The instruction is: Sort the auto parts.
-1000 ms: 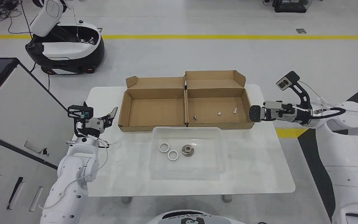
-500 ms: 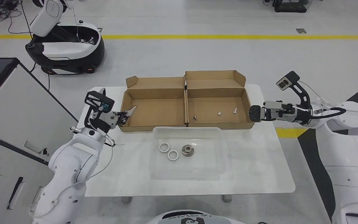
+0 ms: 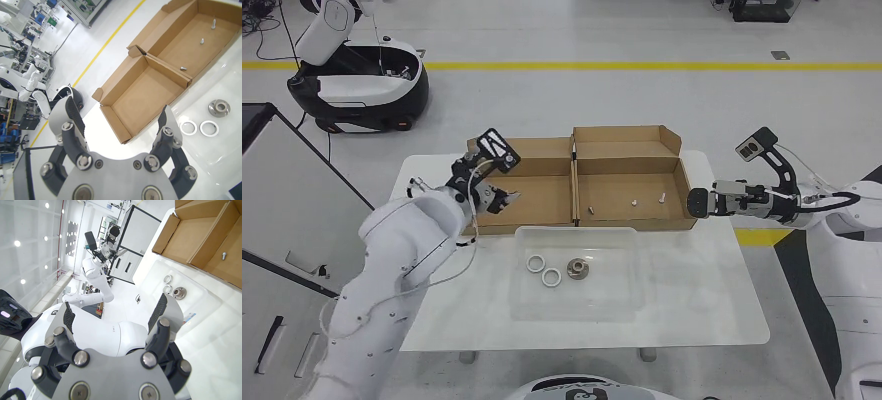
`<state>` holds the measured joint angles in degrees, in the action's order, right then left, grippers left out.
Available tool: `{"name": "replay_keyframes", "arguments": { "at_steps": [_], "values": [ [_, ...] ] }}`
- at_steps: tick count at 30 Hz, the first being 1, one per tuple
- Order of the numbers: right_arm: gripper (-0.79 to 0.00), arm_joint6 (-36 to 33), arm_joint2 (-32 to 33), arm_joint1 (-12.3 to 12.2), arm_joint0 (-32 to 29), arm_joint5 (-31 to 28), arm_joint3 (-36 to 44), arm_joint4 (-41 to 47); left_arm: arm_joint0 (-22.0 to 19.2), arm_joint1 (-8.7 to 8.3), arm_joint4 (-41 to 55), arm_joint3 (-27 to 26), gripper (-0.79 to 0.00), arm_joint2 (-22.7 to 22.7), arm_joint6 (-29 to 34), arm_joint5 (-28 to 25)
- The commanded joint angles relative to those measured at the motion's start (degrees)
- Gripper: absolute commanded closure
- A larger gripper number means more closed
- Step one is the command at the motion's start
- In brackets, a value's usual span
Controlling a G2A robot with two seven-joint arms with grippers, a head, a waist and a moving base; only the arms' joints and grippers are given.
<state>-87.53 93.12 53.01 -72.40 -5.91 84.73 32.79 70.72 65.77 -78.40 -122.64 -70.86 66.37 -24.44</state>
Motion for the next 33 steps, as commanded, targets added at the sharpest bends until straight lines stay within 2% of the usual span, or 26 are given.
{"name": "replay_keyframes", "arguments": {
  "at_steps": [1, 5, 9, 15, 20, 27, 33],
  "values": [
    [-0.785, 0.0, 0.0, 0.0, 0.0, 0.0, 0.0, 0.0, -3.34, 0.36, 1.19, 1.34, -0.785, 3.71, 4.27, -0.94],
    [-0.785, 0.0, 0.0, 0.0, 0.0, 0.0, 0.0, 0.0, -9.13, 1.28, 6.22, 4.08, -0.785, 9.63, 10.15, -2.77],
    [-0.785, 0.0, 0.0, 0.0, 0.0, 0.0, 0.0, 0.0, -14.64, 1.62, 13.97, 7.64, -0.785, 15.33, 11.87, -1.62],
    [-0.785, 0.0, 0.0, 0.0, 0.0, 0.0, 0.0, 0.0, -24.53, 0.44, 24.6, 11.94, -0.785, 25.68, 11.97, -1.52],
    [-0.785, 0.0, 0.0, 0.0, 0.0, 0.0, 0.0, 0.0, -31.39, -0.97, 32.04, 13.06, -0.785, 33.81, 10.55, -2.95],
    [-0.785, 0.0, 0.0, 0.0, 0.0, 0.0, 0.0, 0.0, -38.23, -2.07, 39.39, 15.98, -0.785, 43.42, 7.68, -5.81],
    [-0.785, 0.0, 0.0, 0.0, 0.0, 0.0, 0.0, 0.0, -40.03, -1.63, 42.29, 19.1, -0.785, 48.05, 5.83, -7.65]
  ]
}}
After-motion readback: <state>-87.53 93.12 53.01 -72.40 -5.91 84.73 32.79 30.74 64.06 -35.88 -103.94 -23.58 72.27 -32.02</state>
